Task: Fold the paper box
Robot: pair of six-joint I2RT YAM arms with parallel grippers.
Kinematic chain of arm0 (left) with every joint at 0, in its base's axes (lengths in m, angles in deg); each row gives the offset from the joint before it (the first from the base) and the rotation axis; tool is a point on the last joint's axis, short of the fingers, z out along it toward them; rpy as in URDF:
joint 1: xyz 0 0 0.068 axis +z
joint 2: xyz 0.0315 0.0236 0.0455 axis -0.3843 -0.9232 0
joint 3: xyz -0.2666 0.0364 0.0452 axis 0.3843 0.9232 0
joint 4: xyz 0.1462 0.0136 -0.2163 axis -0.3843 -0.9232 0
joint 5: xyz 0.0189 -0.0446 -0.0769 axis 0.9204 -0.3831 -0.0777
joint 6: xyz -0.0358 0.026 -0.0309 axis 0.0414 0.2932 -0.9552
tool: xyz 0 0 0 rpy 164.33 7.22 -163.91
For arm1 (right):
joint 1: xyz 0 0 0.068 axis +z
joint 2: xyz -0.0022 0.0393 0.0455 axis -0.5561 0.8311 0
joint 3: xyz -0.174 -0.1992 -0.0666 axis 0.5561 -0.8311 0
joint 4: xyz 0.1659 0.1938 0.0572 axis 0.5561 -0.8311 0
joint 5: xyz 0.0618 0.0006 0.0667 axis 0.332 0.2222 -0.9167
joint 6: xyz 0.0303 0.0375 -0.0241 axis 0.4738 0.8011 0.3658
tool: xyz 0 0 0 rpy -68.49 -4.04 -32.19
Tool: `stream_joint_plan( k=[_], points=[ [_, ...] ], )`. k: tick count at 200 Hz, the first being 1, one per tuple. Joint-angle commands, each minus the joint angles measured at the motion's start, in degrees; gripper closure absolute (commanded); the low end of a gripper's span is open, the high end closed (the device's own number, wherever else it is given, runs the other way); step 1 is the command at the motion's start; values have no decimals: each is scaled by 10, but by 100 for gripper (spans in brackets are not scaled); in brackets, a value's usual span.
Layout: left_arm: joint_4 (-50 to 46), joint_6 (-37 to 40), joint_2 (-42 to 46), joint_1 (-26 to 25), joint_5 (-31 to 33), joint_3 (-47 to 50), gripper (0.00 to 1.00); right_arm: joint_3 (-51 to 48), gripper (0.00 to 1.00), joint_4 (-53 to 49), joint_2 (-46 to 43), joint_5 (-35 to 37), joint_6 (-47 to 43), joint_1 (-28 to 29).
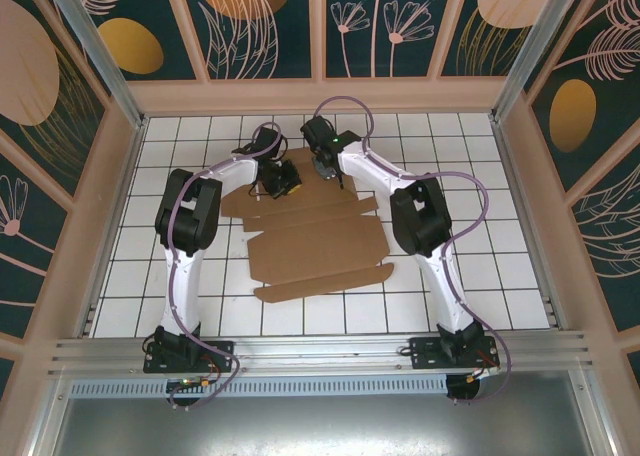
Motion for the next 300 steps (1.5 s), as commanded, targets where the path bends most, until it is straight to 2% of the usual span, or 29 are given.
stream_joint_plan(
  k=[1,48,80,112,190,212,249,300],
  points=[
    [-30,0,-29,3,18,5,90,11,73,-1,35,-46,24,16],
    [-26,-4,-26,4,16,7,91,5,69,11,33,-75,39,20],
    [-25,-5,-25,4,14,9,91,24,64,-10,35,-52,36,19],
    [-24,-7,-22,9,16,13,91,-1,60,-6,-12,-35,20,8],
    [-23,-10,-19,16,18,15,92,-85,70,0,-83,57,-32,-29],
    [-21,-12,-18,17,19,14,92,-105,82,10,-87,103,-52,-33],
    [-19,-12,-17,17,19,15,92,-111,90,26,-58,214,-80,-19],
    [-19,-13,-18,18,16,15,92,-139,89,142,11,415,-222,41]
  ],
)
